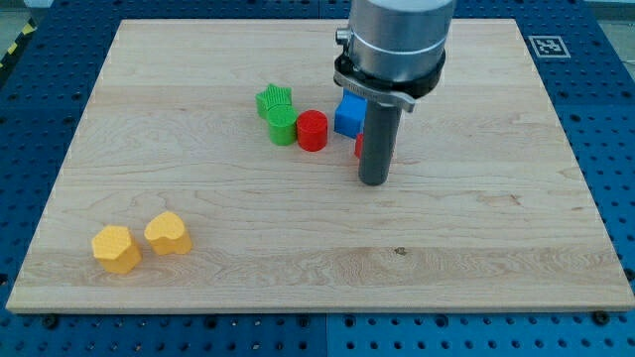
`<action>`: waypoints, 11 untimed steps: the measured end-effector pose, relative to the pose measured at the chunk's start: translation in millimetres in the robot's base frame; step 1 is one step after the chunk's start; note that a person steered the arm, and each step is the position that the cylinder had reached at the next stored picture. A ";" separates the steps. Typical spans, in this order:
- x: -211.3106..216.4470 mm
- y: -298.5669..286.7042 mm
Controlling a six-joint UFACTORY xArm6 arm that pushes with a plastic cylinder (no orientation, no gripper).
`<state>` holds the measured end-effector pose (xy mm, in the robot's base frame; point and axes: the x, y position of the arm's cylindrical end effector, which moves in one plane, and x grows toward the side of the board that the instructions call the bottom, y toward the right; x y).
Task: Push red star closer to red circle
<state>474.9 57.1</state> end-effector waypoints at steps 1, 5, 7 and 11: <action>-7.0 0.0; -21.0 58.4; -40.3 34.0; -50.4 -7.5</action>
